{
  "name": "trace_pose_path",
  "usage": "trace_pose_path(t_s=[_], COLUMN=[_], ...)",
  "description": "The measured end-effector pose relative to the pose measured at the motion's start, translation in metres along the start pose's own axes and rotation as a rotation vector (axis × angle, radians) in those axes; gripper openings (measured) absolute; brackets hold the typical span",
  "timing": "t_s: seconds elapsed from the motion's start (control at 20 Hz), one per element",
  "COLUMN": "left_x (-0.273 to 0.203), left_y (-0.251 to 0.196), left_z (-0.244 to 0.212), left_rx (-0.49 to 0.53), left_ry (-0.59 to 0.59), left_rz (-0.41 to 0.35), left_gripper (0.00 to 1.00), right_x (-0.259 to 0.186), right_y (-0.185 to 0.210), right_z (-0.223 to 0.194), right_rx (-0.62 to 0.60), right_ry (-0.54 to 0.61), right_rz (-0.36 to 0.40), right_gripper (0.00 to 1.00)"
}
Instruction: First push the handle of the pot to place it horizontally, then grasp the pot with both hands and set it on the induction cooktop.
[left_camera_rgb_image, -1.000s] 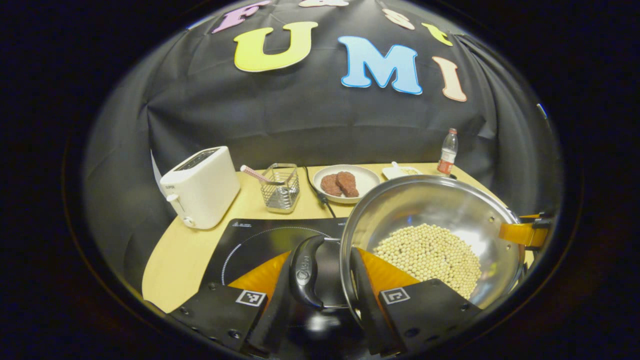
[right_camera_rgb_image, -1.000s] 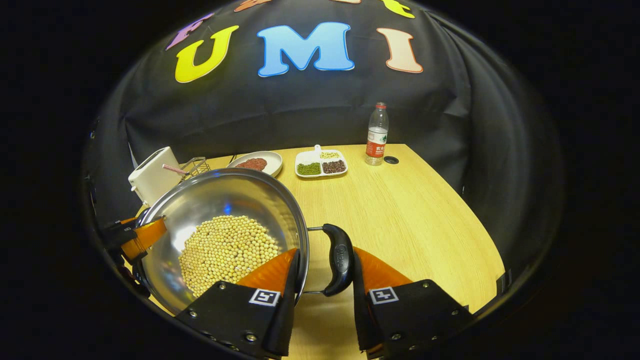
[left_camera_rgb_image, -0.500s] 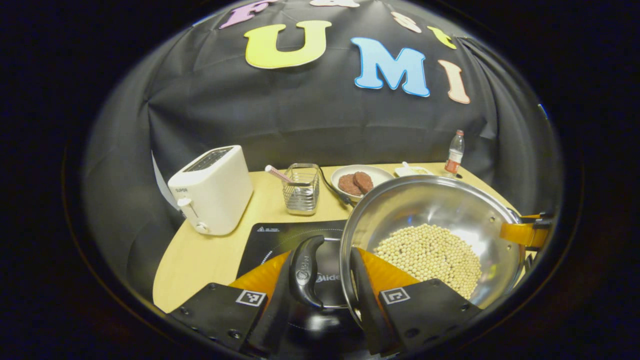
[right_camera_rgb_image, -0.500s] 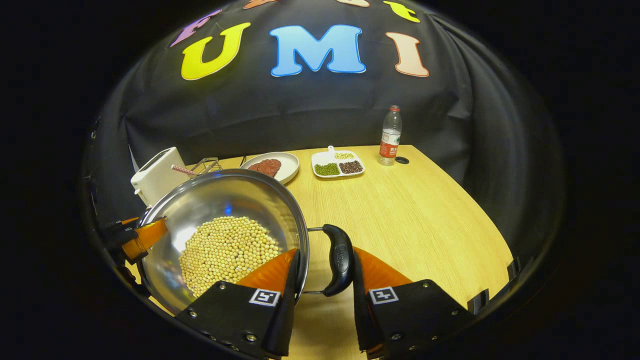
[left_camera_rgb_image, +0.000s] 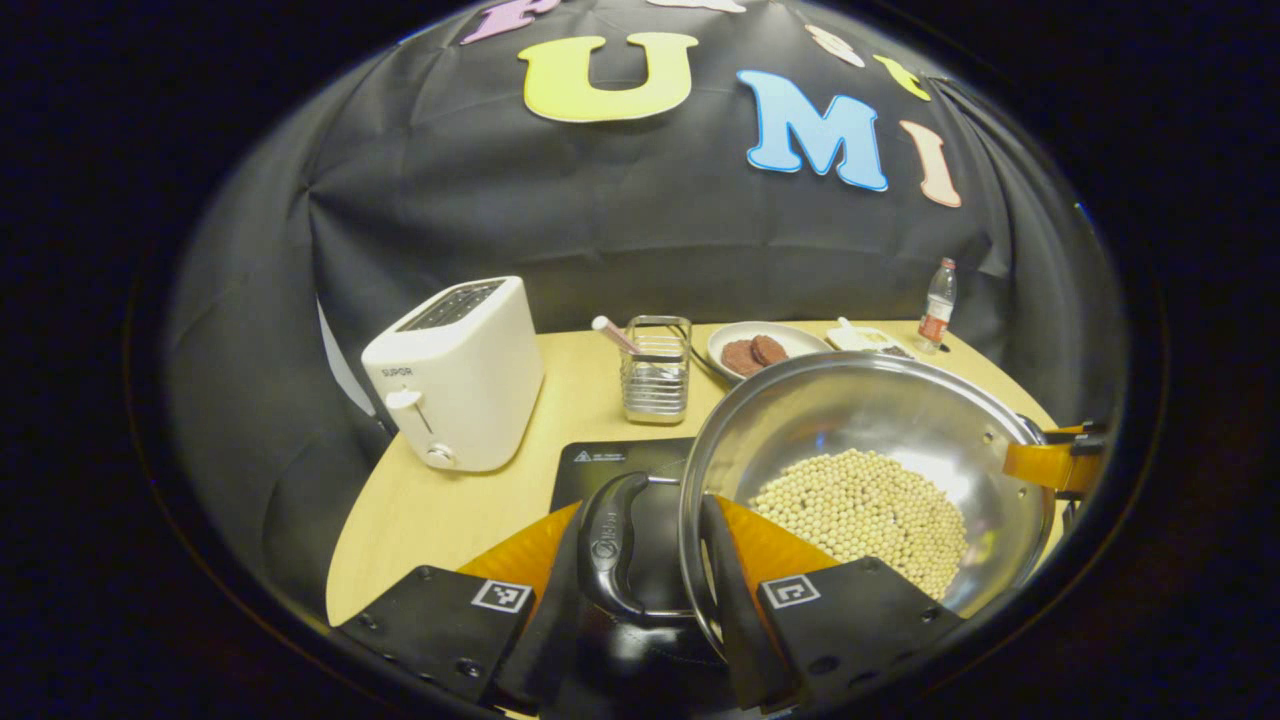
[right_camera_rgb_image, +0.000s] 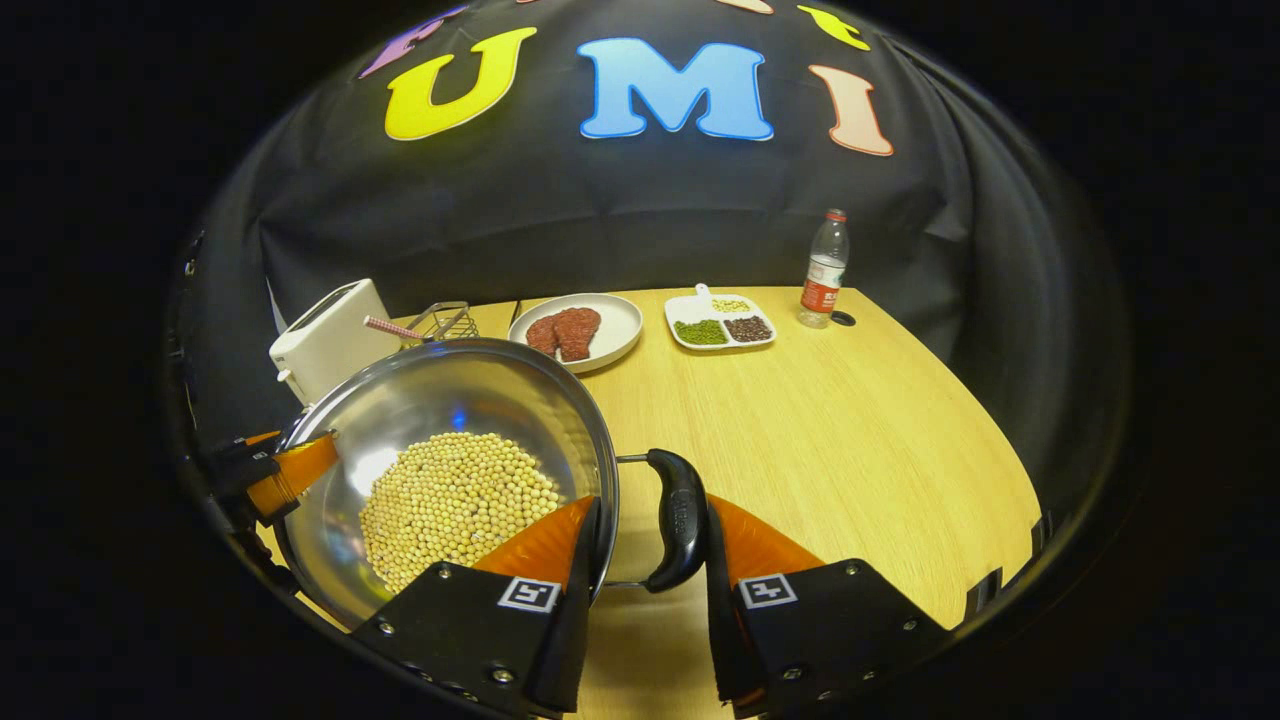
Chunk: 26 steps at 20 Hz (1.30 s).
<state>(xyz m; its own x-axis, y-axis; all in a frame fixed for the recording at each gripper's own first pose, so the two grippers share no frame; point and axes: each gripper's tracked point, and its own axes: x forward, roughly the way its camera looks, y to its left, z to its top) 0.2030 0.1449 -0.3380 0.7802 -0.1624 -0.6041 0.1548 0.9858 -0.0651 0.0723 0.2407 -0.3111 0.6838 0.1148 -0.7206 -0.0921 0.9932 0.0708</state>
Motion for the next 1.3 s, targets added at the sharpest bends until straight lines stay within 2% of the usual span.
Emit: trace_pose_path(t_s=[0.05,0.45,0.5,0.55,0.6,0.7,0.75,0.95,1.0,1.05,1.15,1.25,1.3], left_x=[-0.001,0.009,0.012,0.013,0.014,0.017,0.017,0.02,0.021,0.02,0.019,0.016,0.012], left_y=[0.005,0.036,0.039,0.042,0.044,0.048,0.05,0.057,0.058,0.06,0.061,0.067,0.072], left_z=[-0.001,-0.012,-0.008,-0.009,-0.006,-0.005,-0.005,-0.003,-0.004,-0.004,-0.007,-0.005,0.002], left_rx=[-0.003,-0.011,-0.004,-0.003,-0.006,-0.002,0.006,0.013,0.01,0.006,0.002,0.031,0.059], left_ry=[0.004,0.015,0.004,0.011,0.007,0.007,0.008,0.001,0.003,-0.002,-0.006,-0.03,-0.057], left_rz=[0.005,0.031,0.031,0.03,0.027,0.027,0.033,0.051,0.053,0.057,0.069,0.132,0.174], left_gripper=[0.69,0.69,0.65,0.65,0.69,0.69,0.73,0.7,0.67,0.71,0.73,0.77,0.72], right_x=[0.001,0.013,0.014,0.015,0.016,0.018,0.019,0.024,0.024,0.025,0.025,0.021,0.019], right_y=[0.006,0.032,0.037,0.04,0.041,0.044,0.046,0.054,0.055,0.055,0.054,0.055,0.051], right_z=[0.0,-0.001,0.001,0.003,0.002,0.003,0.002,0.005,0.005,0.006,0.006,0.007,0.011], right_rx=[-0.004,-0.021,-0.019,-0.021,-0.02,-0.012,-0.012,-0.011,-0.008,-0.003,0.007,0.013,0.004], right_ry=[0.001,0.01,0.004,0.002,0.003,0.005,0.009,0.005,0.007,0.007,0.006,0.002,-0.019], right_rz=[0.005,0.034,0.038,0.039,0.041,0.044,0.046,0.057,0.063,0.068,0.084,0.11,0.115], right_gripper=[0.51,0.51,0.51,0.51,0.5,0.51,0.51,0.51,0.51,0.51,0.53,0.58,0.62])
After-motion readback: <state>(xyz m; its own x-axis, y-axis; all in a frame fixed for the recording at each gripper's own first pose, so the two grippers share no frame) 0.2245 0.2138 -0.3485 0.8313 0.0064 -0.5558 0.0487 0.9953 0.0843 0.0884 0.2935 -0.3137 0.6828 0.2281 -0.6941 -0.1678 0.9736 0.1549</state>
